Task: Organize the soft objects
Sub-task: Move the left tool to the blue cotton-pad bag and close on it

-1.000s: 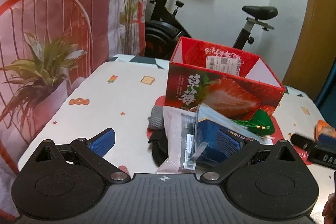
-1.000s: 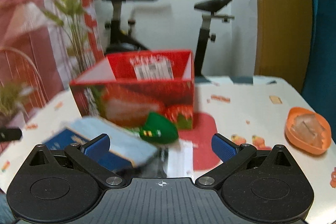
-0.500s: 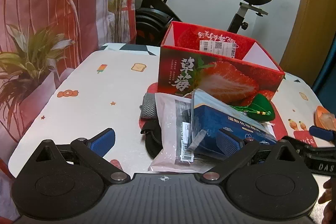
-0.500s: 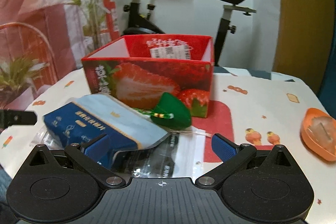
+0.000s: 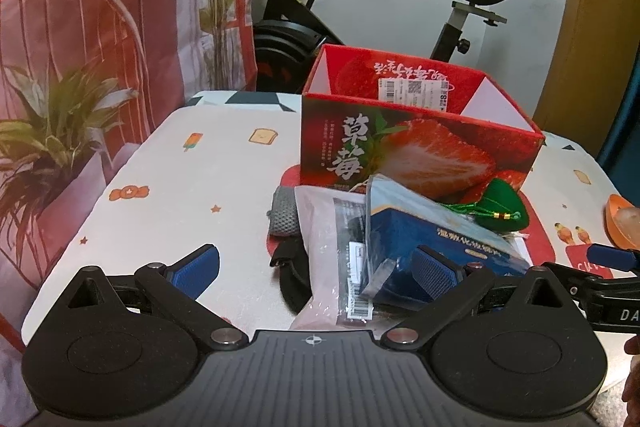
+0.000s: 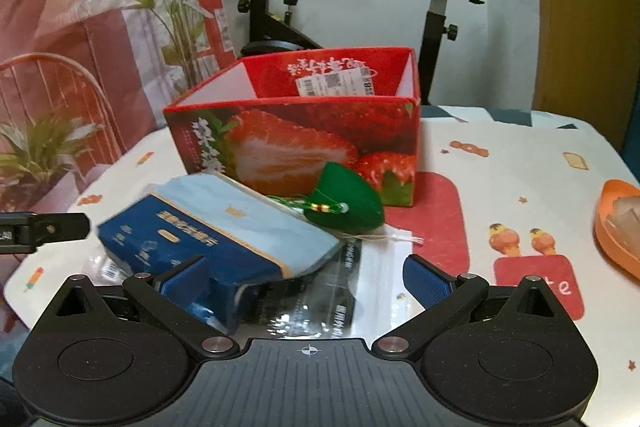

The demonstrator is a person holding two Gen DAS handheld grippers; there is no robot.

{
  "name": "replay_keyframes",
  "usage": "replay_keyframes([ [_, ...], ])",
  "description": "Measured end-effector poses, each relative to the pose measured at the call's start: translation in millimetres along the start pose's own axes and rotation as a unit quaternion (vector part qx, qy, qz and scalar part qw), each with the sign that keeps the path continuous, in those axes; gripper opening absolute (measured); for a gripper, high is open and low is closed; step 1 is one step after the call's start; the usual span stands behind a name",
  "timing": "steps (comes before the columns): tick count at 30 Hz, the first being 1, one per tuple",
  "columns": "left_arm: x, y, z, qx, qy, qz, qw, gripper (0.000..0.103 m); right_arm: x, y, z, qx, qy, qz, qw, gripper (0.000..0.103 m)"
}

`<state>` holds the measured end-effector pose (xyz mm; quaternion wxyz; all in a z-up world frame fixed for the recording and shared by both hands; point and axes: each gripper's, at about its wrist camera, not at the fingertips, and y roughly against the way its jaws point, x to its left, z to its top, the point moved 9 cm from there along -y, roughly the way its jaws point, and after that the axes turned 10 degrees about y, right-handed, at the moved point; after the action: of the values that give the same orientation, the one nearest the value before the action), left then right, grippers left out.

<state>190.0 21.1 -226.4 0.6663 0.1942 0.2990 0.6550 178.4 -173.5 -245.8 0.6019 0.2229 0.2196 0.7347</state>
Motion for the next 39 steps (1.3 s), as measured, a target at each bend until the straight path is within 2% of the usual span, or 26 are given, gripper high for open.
replay_keyframes([
  [5, -4.4, -0.5, 8.0, -0.007, -0.006, -0.012, 0.9999, 0.102, 2.6, 4.5, 8.0, -0.013, -0.001, 0.010, 1.000, 0.103],
  [10, -14.0, -7.3, 10.5, 0.003, -0.019, -0.037, 0.9991, 0.096, 13.1, -2.3, 3.0, 0.004, -0.011, 0.044, 0.999, 0.103],
  [13, -20.1, -11.4, 11.0, 0.007, -0.018, -0.059, 0.9981, 0.096, 20.2, -5.7, 1.6, 0.008, -0.016, 0.062, 0.998, 0.103],
  [22, -31.9, -33.4, 4.3, 0.047, 0.004, -0.096, 0.9943, 0.096, 28.9, -26.2, -8.4, 0.036, -0.038, 0.098, 0.994, 0.103],
  [27, -38.1, -44.0, -3.0, 0.067, -0.001, -0.109, 0.9917, 0.094, 30.1, -34.3, -9.1, 0.043, -0.030, 0.103, 0.993, 0.102],
  [30, -39.4, -46.9, -3.0, 0.075, 0.021, -0.138, 0.9873, 0.094, 30.3, -40.0, -8.8, 0.047, -0.033, 0.109, 0.992, 0.095],
  [36, -47.9, -56.9, -6.5, 0.080, -0.014, -0.119, 0.9896, 0.092, 38.2, -45.6, -9.7, 0.054, -0.031, 0.127, 0.990, 0.090],
  [39, -53.6, -56.5, -11.0, 0.091, -0.023, -0.136, 0.9863, 0.084, 39.4, -47.5, -10.2, 0.056, -0.029, 0.127, 0.990, 0.090],
])
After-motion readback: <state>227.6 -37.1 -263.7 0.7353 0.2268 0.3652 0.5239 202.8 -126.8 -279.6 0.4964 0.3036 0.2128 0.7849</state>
